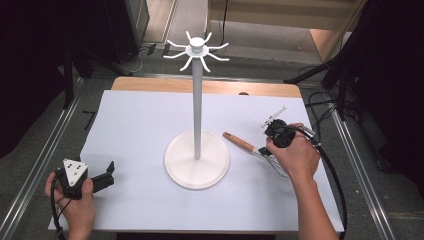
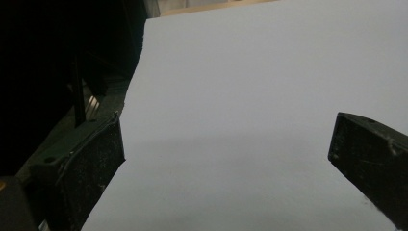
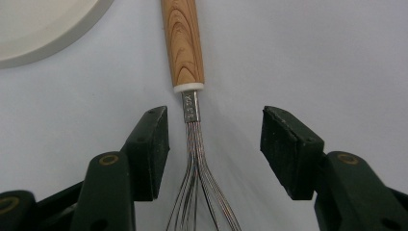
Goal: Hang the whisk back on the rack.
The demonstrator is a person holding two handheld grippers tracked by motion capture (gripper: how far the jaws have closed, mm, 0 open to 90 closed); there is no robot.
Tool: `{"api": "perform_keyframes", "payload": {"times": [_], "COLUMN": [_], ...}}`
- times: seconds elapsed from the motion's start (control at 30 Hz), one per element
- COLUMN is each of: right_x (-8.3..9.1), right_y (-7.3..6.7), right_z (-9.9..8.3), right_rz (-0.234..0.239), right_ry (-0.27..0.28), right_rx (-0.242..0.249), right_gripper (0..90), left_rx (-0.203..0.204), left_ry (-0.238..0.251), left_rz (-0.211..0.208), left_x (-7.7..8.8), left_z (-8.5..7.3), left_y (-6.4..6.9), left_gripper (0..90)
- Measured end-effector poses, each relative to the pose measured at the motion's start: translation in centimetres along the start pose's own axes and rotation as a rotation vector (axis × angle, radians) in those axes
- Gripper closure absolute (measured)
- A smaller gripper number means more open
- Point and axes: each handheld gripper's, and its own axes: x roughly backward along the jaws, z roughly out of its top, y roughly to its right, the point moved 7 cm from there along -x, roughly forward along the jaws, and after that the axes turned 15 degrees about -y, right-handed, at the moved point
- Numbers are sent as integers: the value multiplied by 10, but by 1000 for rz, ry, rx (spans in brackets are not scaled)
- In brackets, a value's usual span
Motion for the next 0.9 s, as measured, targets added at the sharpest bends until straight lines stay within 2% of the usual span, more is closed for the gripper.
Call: {"api": "perform_keyframes", "payload": {"times": [0.2,0.47,0.67,0.9], "right_x": [-5,-9,-13,-18], "right_y": [-1,-4,-5,-7], "right_z": [8,20,27,34], "right_rz": [9,9,21,14], "right_ry": [-27,-30,-49,-74], "right_rx": [-4,-7,4,15], "right_gripper": [458,474,501,535], "left_rx": [-3,-3,-5,-5], "left_ry": [-1,-1,-3,-5], "left_rz": [1,1,1,1], "left_x": [0,0,0,0], "left_z": [0,0,0,0], "left_y": [0,0,0,0], "left_gripper": [0,0,0,0]}}
